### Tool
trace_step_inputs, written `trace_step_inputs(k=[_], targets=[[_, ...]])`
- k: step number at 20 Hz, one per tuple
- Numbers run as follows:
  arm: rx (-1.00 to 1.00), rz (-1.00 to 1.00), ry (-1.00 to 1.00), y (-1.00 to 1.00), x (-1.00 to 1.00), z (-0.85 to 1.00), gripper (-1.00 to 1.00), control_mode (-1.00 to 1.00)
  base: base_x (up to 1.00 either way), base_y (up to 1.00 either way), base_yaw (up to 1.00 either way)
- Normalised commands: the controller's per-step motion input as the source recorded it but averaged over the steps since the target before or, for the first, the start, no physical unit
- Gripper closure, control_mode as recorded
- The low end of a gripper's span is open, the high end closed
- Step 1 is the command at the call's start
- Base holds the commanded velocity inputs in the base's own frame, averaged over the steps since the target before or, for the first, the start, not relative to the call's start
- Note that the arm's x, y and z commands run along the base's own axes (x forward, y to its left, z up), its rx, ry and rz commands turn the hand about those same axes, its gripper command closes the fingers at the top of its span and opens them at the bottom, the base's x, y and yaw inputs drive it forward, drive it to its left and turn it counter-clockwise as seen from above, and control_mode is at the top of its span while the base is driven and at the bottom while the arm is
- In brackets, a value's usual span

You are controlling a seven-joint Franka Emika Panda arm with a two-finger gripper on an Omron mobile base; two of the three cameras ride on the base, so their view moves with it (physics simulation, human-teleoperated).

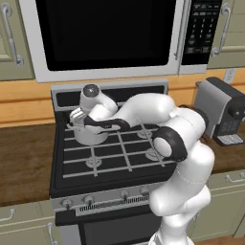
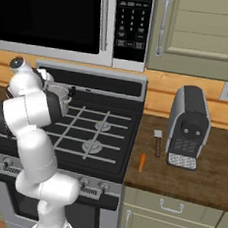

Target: Put the carrot and mushroom in the pot. Retrieve the spatula and lightly stir the vegetables in the pot.

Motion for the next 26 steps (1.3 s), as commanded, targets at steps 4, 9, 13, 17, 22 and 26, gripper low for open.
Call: trace_step_inputs(k=[4,9,13,17,22,26], targets=[[0.06,-0.02,0.00,-0.14,-0.61,0.40,-1.00,-1.00,0.00,0.00,0.00],[0.05,-0.04,0.00,-0.55,-1.00,0.21,-1.00,-1.00,0.00,0.00,0.00],[0.07,-0.17,0.10,-0.99,-0.82,0.13,-1.00,-1.00,0.00,0.00,0.00],[0.07,-0.26,0.26,-1.00,-0.17,0.06,-1.00,-1.00,0.00,0.00,0.00],[0.04,-0.30,0.31,-1.00,0.00,0.00,-1.00,-1.00,0.00,0.00,0.00],[0.04,-0.28,0.35,-1.00,0.11,0.00,-1.00,-1.00,0.00,0.00,0.00]])
